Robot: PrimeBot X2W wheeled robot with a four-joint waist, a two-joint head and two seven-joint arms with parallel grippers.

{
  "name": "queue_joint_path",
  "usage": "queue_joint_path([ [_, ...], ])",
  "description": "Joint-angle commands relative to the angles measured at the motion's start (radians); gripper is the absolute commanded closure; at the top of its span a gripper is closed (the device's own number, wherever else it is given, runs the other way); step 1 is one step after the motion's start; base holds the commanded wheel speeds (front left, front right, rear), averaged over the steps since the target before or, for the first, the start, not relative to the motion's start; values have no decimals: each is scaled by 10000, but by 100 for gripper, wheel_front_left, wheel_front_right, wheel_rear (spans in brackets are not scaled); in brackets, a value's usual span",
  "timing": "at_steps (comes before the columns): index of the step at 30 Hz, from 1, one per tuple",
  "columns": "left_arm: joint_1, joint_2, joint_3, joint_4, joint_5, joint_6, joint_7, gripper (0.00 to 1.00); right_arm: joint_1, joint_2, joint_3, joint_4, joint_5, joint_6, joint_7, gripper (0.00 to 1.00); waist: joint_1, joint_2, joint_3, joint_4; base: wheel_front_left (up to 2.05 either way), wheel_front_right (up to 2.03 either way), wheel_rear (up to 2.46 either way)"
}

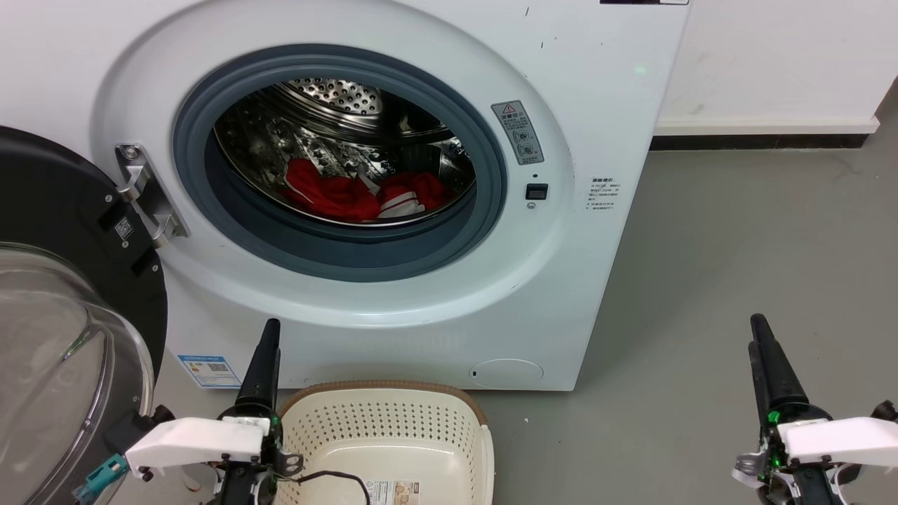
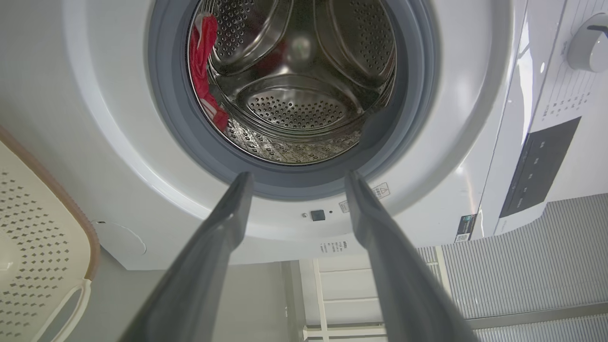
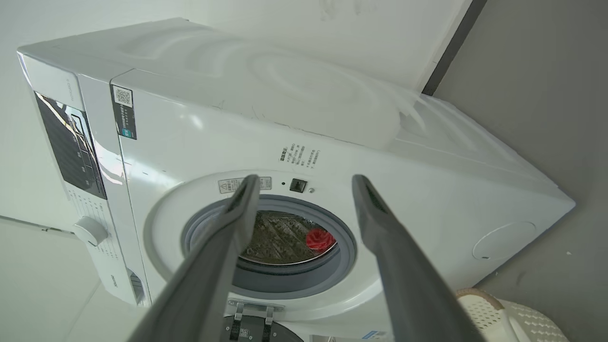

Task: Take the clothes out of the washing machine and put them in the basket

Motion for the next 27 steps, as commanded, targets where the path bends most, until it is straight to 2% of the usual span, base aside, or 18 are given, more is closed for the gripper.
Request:
queue_joint_path([
  [1, -329, 30, -78, -237, 569, -3, -129, 0, -41, -62, 47, -342, -743, -1, -122, 0, 0, 0, -2, -2, 0, 0, 0],
  [13, -428, 33, -429, -517, 3224, 244, -588, 0, 252, -56, 219, -959, -4108, 0, -584, 0, 0, 0, -10, 0, 0, 0, 0],
  [27, -470, 36, -915, -550, 5929, 574, -1056, 0, 464, -28, 318, -1148, -6276, -1, -913, 0, 0, 0, -36, 36, 0, 0, 0],
])
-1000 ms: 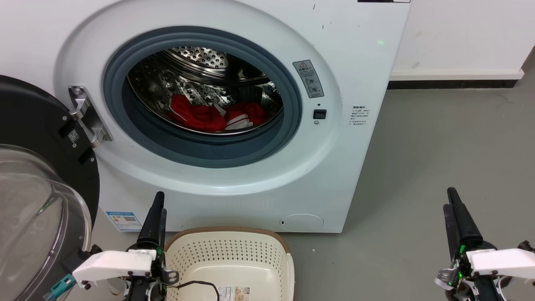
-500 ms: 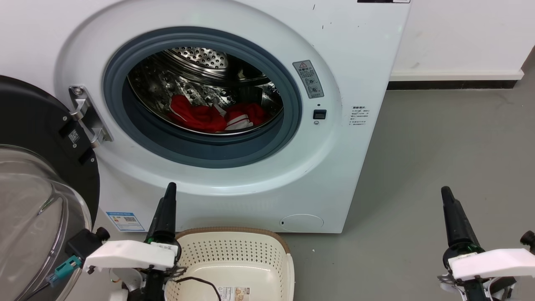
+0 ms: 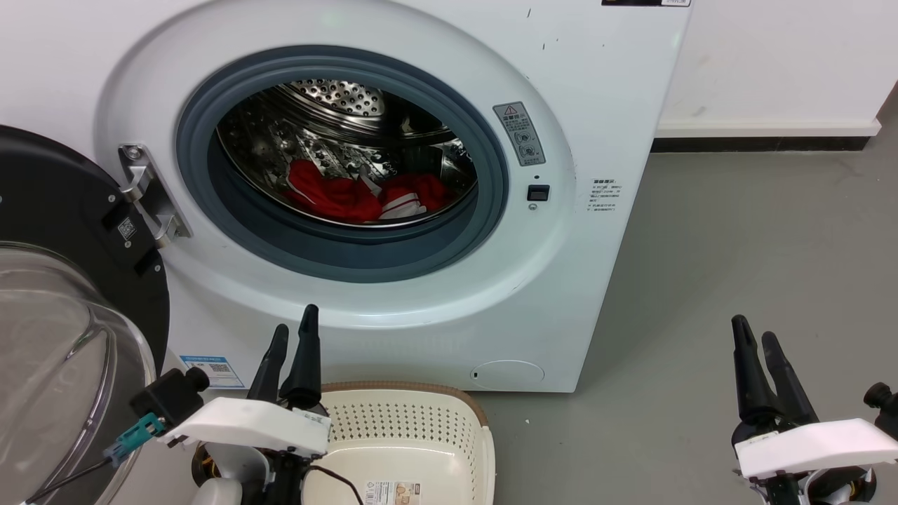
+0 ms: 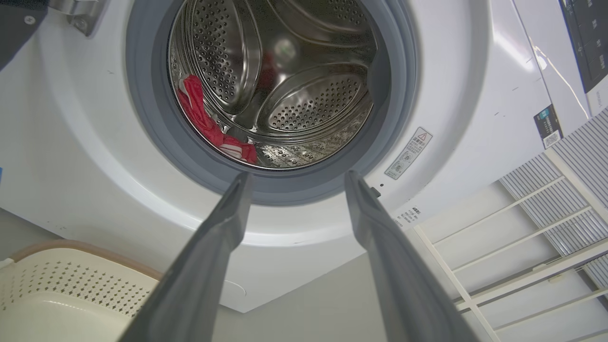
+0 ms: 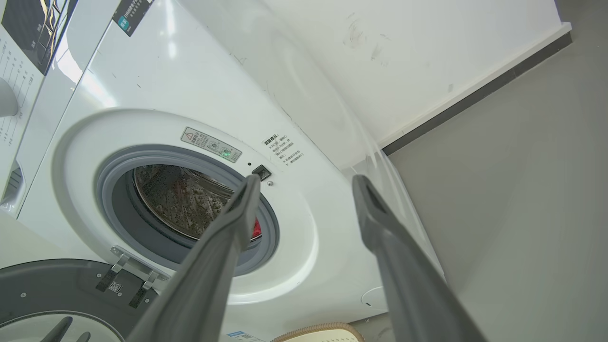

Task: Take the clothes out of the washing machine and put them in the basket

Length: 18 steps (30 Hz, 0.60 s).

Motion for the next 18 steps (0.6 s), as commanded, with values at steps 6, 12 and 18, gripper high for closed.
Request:
queue_joint_path([
  [6, -265, 29, -192, -129, 1160, 92, -260, 0, 61, -24, 35, -256, -987, 1, -205, 0, -1, 0, -6, 33, 0, 0, 0],
  [12, -257, 31, -301, -123, 2077, 167, -430, 0, 126, -24, 6, -345, -1825, 1, -277, 0, -1, 0, -11, 64, 0, 0, 0],
  [18, -237, 31, -394, -136, 2823, 236, -600, 0, 181, -23, -47, -413, -2583, 1, -284, 0, -1, 0, -23, 84, 0, 0, 0],
])
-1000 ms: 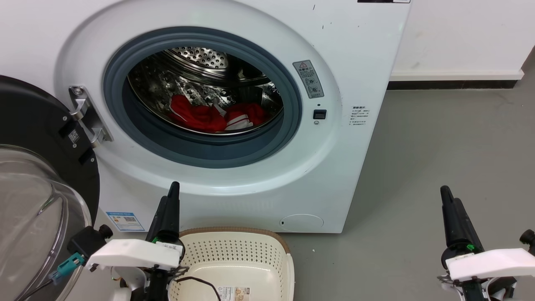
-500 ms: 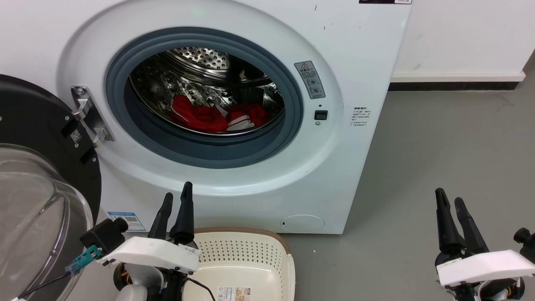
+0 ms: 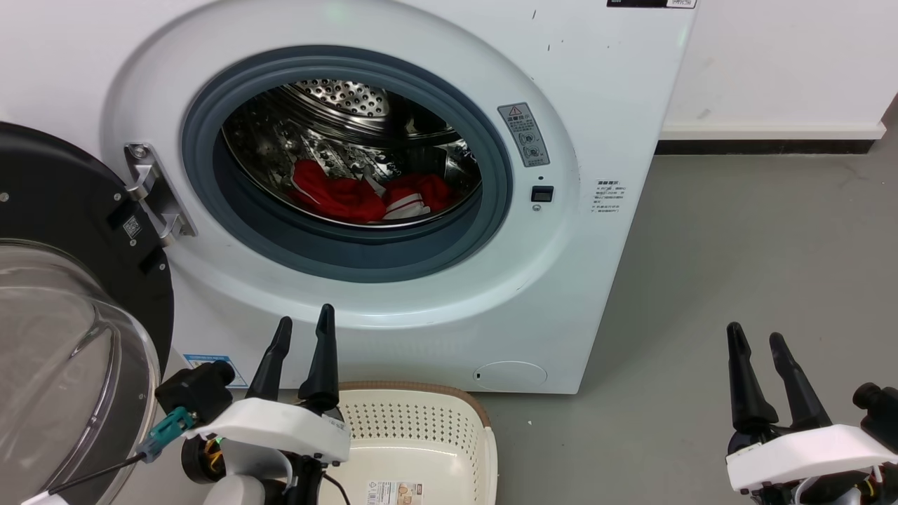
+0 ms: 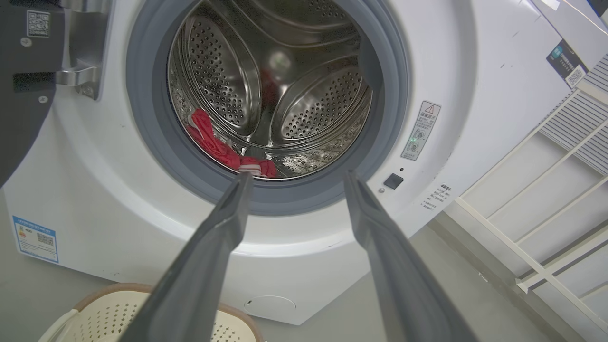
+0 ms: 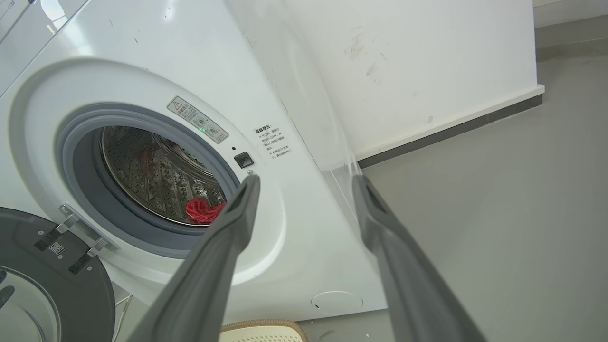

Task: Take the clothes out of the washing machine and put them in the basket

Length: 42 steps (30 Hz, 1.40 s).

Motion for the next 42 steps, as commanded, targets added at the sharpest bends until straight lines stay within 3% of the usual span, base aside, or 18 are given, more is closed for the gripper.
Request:
queue_joint_path([
  [1, -209, 30, -60, -116, 312, 53, -112, 0, 2, -23, -34, -160, -323, 1, -24, 0, -1, 0, -3, 4, 0, 0, 0],
  [19, -279, 32, -232, 46, 2353, 187, -554, 0, 213, -22, -171, -351, -2512, 0, 7, 0, -1, 0, -22, -10, 0, 0, 0],
  [42, -424, 34, -348, 549, 4231, 414, -1033, 0, 418, -21, -158, -616, -4361, -1, -207, 0, -1, 0, -23, -21, 0, 0, 0],
])
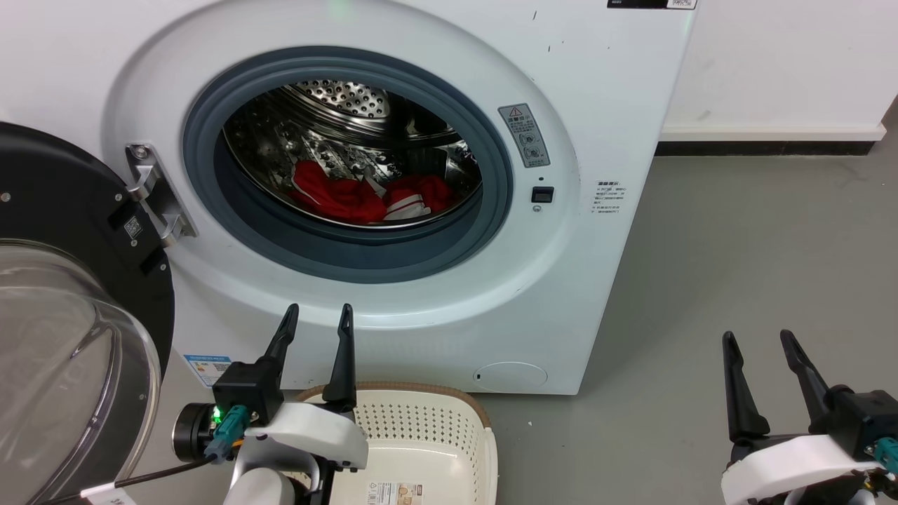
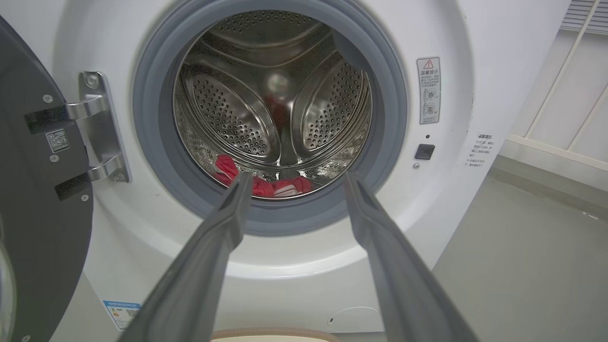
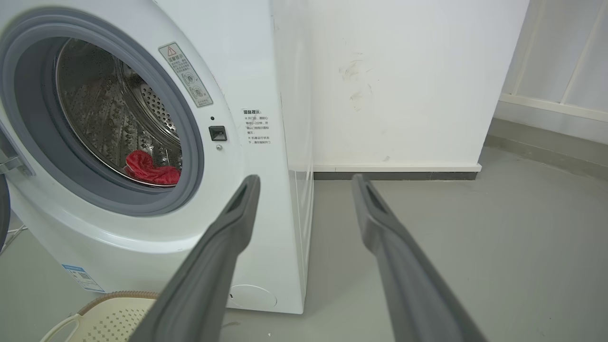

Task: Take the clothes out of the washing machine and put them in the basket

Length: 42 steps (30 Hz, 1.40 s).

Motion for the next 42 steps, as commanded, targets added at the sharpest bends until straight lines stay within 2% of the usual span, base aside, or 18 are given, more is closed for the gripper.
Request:
queue_joint_path([
  [1, -146, 27, -14, 37, 255, 74, -105, 0, 120, -17, 33, -94, -272, -3, -59, 0, -1, 0, 0, -3, 0, 0, 0],
  [15, -204, 27, -16, 273, 1125, 275, -347, 0, 218, -15, 60, -174, -1086, -3, -212, 0, -1, 0, -10, -42, 0, 0, 0],
  [35, -187, 27, 84, 384, 979, 406, -330, 0, 157, -15, 103, -116, -882, -5, -209, 0, -1, 0, 34, -99, 0, 0, 0],
  [42, -659, 94, 265, 524, 1089, 504, -330, 0, -141, -15, 230, -394, -867, -5, -170, 0, -1, 0, 508, -349, 0, 0, 0],
])
